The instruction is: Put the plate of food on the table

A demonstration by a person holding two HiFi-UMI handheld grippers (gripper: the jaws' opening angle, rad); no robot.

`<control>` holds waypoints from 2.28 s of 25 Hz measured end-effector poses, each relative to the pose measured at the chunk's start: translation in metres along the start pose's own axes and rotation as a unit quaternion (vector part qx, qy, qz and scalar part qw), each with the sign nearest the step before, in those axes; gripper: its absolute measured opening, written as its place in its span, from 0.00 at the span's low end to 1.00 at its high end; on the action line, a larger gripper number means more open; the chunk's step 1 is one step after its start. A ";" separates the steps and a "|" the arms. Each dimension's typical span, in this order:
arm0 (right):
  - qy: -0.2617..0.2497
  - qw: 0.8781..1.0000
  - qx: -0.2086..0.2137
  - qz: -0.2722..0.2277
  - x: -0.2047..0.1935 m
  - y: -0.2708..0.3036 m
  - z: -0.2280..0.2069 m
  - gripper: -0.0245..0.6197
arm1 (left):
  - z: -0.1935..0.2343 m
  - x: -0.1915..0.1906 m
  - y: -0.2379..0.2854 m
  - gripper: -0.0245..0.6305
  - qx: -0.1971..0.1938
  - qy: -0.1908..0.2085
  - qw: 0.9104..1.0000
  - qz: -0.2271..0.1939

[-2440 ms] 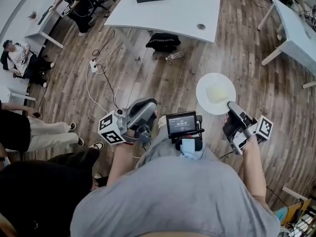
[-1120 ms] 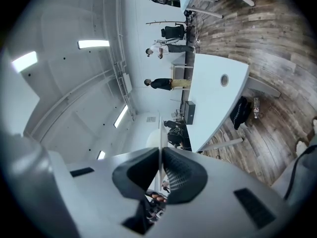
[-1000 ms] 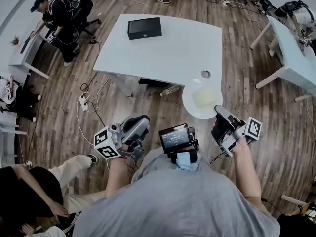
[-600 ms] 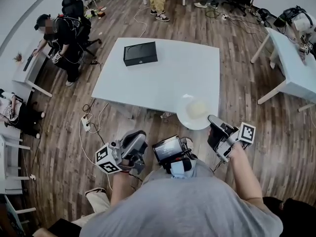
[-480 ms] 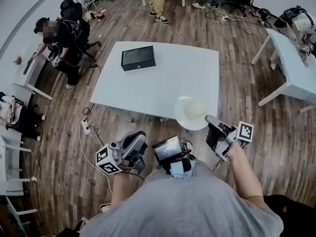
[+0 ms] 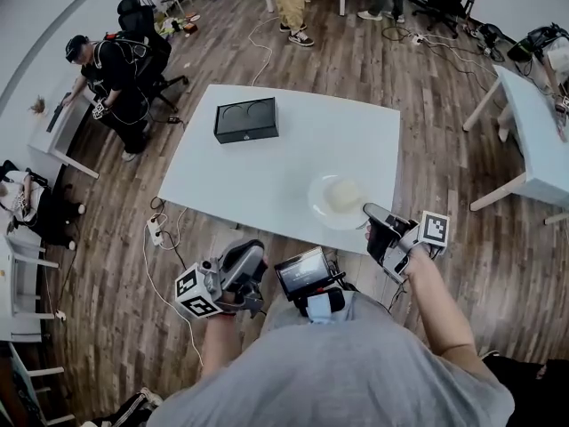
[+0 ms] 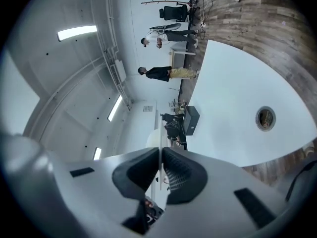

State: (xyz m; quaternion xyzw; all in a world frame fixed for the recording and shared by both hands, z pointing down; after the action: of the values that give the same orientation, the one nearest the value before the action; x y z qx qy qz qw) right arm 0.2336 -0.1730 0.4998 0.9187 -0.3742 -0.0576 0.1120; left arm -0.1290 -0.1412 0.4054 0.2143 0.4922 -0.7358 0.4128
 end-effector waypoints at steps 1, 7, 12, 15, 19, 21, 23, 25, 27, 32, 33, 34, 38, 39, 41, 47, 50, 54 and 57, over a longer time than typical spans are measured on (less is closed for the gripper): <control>0.000 1.000 -0.001 0.004 0.006 0.005 0.001 0.10 | 0.003 0.001 0.001 0.07 0.005 0.002 1.000 -0.002; -0.010 1.000 -0.011 0.019 0.031 0.039 -0.003 0.10 | 0.033 0.008 0.002 0.07 0.021 0.000 1.000 -0.013; -0.016 0.999 -0.024 0.030 0.042 0.081 -0.009 0.10 | 0.063 0.024 -0.002 0.07 0.020 -0.019 1.000 0.003; -0.006 0.999 -0.030 0.038 0.040 0.106 -0.014 0.10 | 0.077 0.035 -0.011 0.07 0.028 -0.026 0.999 0.019; -0.002 0.998 -0.041 0.047 0.033 0.148 -0.021 0.10 | 0.095 0.055 -0.028 0.07 0.038 -0.031 0.998 0.031; -0.001 0.998 -0.046 0.051 0.032 0.164 -0.029 0.10 | 0.103 0.058 -0.033 0.07 0.042 -0.034 0.998 0.033; -0.001 0.997 -0.049 0.056 0.030 0.178 -0.038 0.10 | 0.109 0.058 -0.036 0.07 0.043 -0.037 0.998 0.035; 0.003 0.997 -0.052 0.062 0.029 0.189 -0.047 0.10 | 0.114 0.058 -0.037 0.07 0.044 -0.041 0.997 0.041; 0.006 0.996 -0.055 0.069 0.029 0.199 -0.057 0.10 | 0.119 0.058 -0.038 0.07 0.047 -0.046 0.997 0.047; 0.013 0.994 -0.072 0.079 0.032 0.216 -0.093 0.10 | 0.134 0.047 -0.035 0.07 0.056 -0.059 0.995 0.056; 0.014 0.994 -0.078 0.080 0.033 0.219 -0.100 0.10 | 0.135 0.045 -0.033 0.07 0.057 -0.061 0.995 0.056; 0.016 0.993 -0.084 0.081 0.033 0.222 -0.108 0.10 | 0.137 0.044 -0.032 0.07 0.058 -0.063 0.995 0.056; 0.016 0.991 -0.103 0.086 0.031 0.237 -0.132 0.10 | 0.139 0.040 -0.031 0.07 0.061 -0.069 0.994 0.060; 0.014 0.990 -0.108 0.086 0.030 0.239 -0.136 0.10 | 0.138 0.039 -0.030 0.07 0.062 -0.070 0.994 0.061; 0.014 0.989 -0.114 0.092 0.029 0.243 -0.140 0.10 | 0.136 0.038 -0.030 0.07 0.064 -0.073 0.993 0.062; 0.008 0.985 -0.136 0.104 0.029 0.256 -0.149 0.10 | 0.140 0.039 -0.034 0.07 0.071 -0.078 0.993 0.061; 0.002 0.983 -0.148 0.107 0.029 0.256 -0.151 0.10 | 0.142 0.041 -0.031 0.07 0.068 -0.078 0.993 0.059; 0.000 0.982 -0.155 0.105 0.029 0.260 -0.151 0.10 | 0.145 0.040 -0.029 0.07 0.064 -0.079 0.993 0.054; -0.001 0.981 -0.167 0.098 0.030 0.261 -0.154 0.10 | 0.144 0.036 -0.028 0.07 0.062 -0.080 0.993 0.057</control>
State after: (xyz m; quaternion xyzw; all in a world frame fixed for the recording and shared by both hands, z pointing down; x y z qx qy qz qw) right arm 0.1083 -0.3500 0.7133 0.8462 -0.4474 -0.1087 0.2683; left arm -0.1594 -0.2805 0.4556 0.2075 0.3982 -0.7548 0.4782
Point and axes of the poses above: the fingertips, and each gripper's own axes: y forward along the fingers, z to its left, x out of its top, the point moved 9 cm from there along -y, backward along the fingers, and after that the axes turned 14 degrees about -x, right-handed, at the moved point
